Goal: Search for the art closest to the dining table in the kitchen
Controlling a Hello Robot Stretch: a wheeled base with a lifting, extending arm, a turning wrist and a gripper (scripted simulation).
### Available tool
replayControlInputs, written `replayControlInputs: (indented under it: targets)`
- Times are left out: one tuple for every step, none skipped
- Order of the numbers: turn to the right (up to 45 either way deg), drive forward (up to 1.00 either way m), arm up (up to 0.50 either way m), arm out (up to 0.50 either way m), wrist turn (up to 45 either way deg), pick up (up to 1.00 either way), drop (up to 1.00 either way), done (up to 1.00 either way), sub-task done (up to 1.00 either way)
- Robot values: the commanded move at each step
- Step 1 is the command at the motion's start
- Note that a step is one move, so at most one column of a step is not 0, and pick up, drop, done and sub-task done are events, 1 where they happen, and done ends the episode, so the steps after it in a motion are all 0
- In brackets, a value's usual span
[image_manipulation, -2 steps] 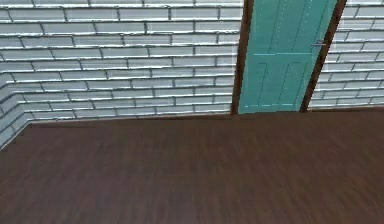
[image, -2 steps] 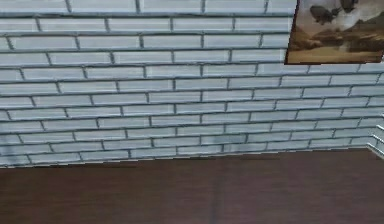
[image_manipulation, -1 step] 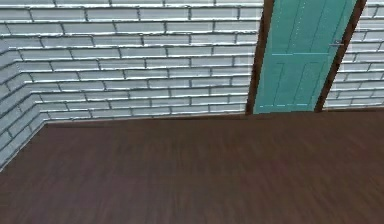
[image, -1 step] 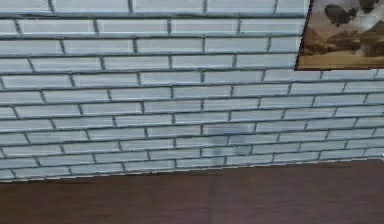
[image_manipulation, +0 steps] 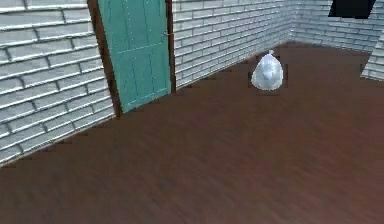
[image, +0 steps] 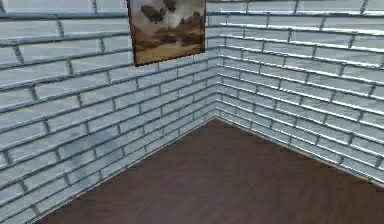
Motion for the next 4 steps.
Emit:
replayControlInputs:
  targets:
    - [0.0, 1.00, 0.00, 0.00, 0.0, 0.00, 0.00, 0.00, 0.00]
    - [0.0, 0.20, 0.00, 0.00, 0.0, 0.00, 0.00, 0.00, 0.00]
    - [-9.0, 0.00, 0.00, 0.00, 0.0, 0.00, 0.00, 0.00, 0.00]
    - [0.0, 0.00, 0.00, 0.00, 0.0, 0.00, 0.00, 1.00, 0.00]
